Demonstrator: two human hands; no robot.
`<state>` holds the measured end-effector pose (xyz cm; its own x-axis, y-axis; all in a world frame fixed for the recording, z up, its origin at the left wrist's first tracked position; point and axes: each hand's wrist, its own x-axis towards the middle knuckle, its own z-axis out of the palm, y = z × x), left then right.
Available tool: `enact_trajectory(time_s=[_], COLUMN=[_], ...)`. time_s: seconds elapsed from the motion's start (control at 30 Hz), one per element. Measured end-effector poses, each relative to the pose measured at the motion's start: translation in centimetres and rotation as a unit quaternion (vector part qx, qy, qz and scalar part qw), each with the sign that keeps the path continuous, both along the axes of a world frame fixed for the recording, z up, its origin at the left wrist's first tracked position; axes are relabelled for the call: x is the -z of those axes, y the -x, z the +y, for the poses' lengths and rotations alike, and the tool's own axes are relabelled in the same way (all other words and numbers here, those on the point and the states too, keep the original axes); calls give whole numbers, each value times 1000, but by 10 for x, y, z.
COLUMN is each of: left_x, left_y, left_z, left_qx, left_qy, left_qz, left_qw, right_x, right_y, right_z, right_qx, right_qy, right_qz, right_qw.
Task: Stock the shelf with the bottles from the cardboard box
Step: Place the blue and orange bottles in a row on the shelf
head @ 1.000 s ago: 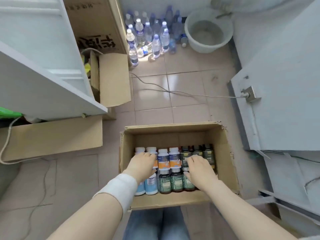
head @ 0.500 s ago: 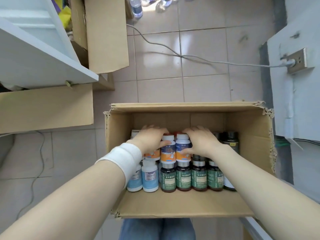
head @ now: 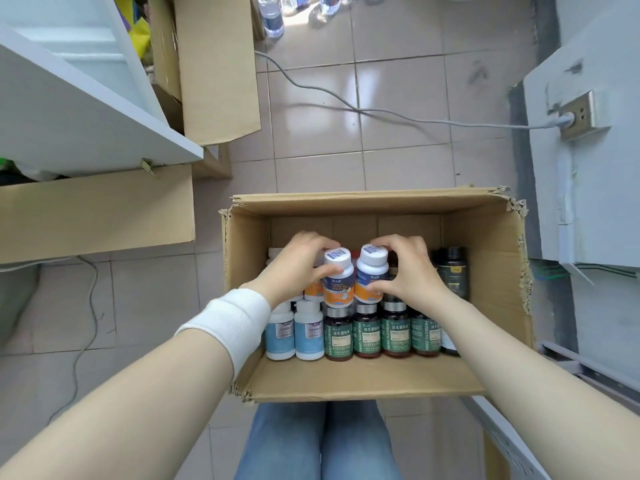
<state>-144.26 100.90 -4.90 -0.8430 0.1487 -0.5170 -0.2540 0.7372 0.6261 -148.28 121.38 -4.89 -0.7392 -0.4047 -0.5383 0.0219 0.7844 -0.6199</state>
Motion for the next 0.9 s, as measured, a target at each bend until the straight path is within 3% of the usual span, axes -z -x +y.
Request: enact_trajectory(time_s=[0.13,0.23,0.37,0.63,0.9], left_x=[-42,-78,-132,-240,-353], left_y=[-12,-22,-37,-114,-194], left_z=[-3,-4,1,21,73], left_qx=[-119,-162,-186,-98,49], left_qy=[-105,-153,-228,-299,-356], left_qz=[-25,-32,-54,-82,-89], left_qw=[987,974,954,946,929], right_x=[-36,-80,-130,-227,-334], right_y=[-20,-45,-91,-239,-366], right_z=[16,24,28,5,25], right_qx=[142,261,388,569,611], right_qy=[65,131,173,366,435], right_qz=[-67,-145,-156,-133,-43], right_qw=[985,945,892,724,660])
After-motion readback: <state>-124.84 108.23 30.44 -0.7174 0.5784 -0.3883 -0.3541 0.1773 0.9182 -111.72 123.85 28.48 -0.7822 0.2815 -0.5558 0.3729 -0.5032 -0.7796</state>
